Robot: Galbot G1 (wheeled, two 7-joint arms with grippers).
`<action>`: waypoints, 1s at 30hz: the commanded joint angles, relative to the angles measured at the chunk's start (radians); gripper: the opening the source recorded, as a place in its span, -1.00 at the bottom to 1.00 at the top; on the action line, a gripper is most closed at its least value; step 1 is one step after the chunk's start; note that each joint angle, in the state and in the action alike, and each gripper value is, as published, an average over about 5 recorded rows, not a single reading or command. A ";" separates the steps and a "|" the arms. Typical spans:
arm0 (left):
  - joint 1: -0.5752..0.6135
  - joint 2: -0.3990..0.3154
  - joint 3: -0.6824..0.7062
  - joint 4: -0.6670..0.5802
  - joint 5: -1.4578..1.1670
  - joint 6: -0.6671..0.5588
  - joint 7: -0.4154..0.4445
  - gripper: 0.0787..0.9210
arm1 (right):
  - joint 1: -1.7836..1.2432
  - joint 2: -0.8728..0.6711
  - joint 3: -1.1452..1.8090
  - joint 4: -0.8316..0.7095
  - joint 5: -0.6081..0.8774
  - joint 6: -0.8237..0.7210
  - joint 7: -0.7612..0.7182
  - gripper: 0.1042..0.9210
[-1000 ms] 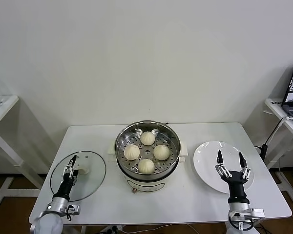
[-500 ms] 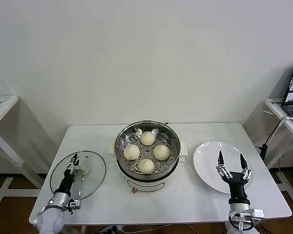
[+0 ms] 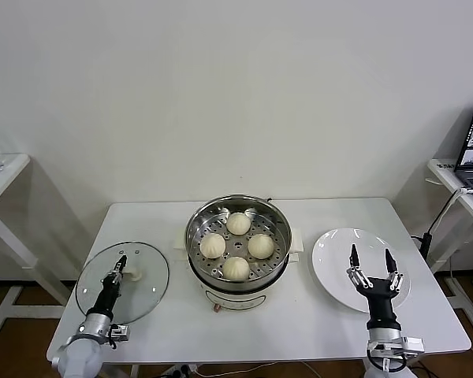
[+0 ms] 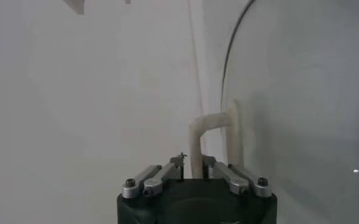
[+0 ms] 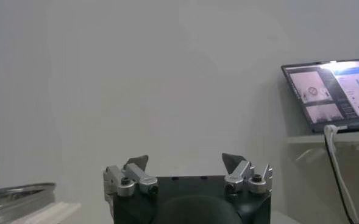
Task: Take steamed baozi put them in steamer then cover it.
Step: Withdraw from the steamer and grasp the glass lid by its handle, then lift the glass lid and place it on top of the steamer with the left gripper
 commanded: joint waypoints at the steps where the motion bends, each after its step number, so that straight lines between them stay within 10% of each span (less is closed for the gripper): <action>1: 0.068 0.005 -0.042 -0.227 -0.013 -0.003 0.020 -0.72 | 0.002 -0.001 -0.001 -0.002 -0.001 0.001 0.001 0.76; 18: 0.210 0.215 0.100 -0.864 -0.407 0.490 0.459 -0.72 | 0.023 -0.010 -0.008 -0.024 0.010 0.016 -0.004 0.76; 30: -0.025 0.227 0.636 -0.845 -0.284 0.732 0.642 -0.72 | 0.017 -0.004 0.007 -0.017 0.005 0.021 -0.005 0.76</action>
